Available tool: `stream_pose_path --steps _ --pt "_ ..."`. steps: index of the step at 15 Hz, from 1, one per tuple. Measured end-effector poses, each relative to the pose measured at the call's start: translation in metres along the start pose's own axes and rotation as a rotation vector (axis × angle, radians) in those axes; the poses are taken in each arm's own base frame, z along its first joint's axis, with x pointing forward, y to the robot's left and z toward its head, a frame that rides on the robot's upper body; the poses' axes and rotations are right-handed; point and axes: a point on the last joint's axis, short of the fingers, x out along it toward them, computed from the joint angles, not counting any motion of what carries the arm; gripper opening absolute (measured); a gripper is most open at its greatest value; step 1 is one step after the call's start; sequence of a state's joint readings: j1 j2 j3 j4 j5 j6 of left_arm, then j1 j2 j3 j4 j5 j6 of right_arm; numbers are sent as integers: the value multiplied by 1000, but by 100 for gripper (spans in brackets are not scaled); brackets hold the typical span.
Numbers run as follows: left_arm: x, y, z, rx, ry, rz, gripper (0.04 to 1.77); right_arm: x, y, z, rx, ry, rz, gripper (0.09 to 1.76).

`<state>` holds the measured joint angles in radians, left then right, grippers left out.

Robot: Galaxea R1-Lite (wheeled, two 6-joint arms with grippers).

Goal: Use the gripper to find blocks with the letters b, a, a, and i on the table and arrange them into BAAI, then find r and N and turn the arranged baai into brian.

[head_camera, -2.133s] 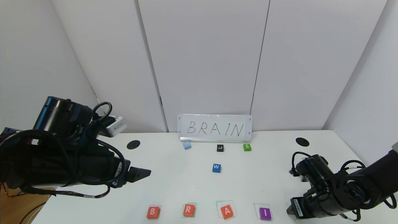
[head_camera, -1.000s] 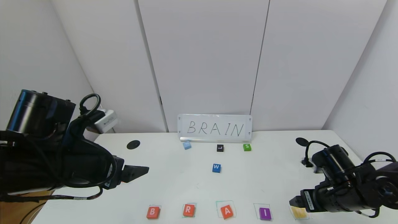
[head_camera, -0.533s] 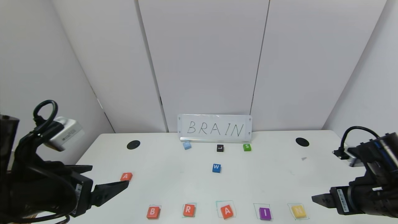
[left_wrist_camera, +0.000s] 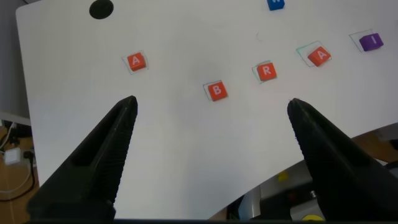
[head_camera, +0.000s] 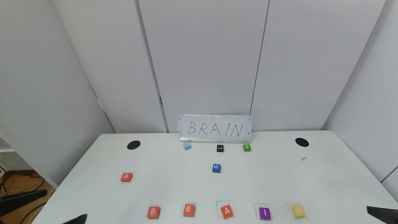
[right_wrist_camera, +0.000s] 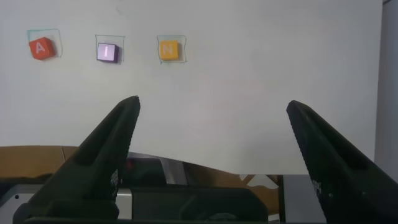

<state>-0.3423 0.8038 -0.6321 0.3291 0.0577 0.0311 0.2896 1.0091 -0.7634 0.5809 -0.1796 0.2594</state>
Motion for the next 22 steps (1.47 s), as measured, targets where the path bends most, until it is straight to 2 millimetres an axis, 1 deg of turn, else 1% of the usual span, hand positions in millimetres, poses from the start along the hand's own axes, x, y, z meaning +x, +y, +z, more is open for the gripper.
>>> stream_pose_path --steps 2,4,7,10,14,17,19,22 --pt "-16 3 -10 21 -26 60 172 -23 -8 -8 14 -60 -33 170" --pt "-29 5 -20 12 -46 116 172 -40 -15 -17 32 -133 -104 170" --pt "-45 3 -37 -8 -47 153 172 -54 -23 -32 54 -186 -153 170" --pt "-60 0 -50 -24 -67 185 172 -68 -31 -46 124 -238 -210 170" --pt "-74 -5 -69 -41 -77 217 172 -82 -36 -74 178 -293 -247 170" --pt "-80 -10 -82 -57 -88 241 172 -90 -38 -96 206 -337 -262 171" --pt "-82 -13 -91 -66 -89 244 172 -91 -38 -107 224 -366 -273 171" --pt "-86 -19 -104 -74 -108 246 172 -87 -38 -130 247 -395 -291 171"
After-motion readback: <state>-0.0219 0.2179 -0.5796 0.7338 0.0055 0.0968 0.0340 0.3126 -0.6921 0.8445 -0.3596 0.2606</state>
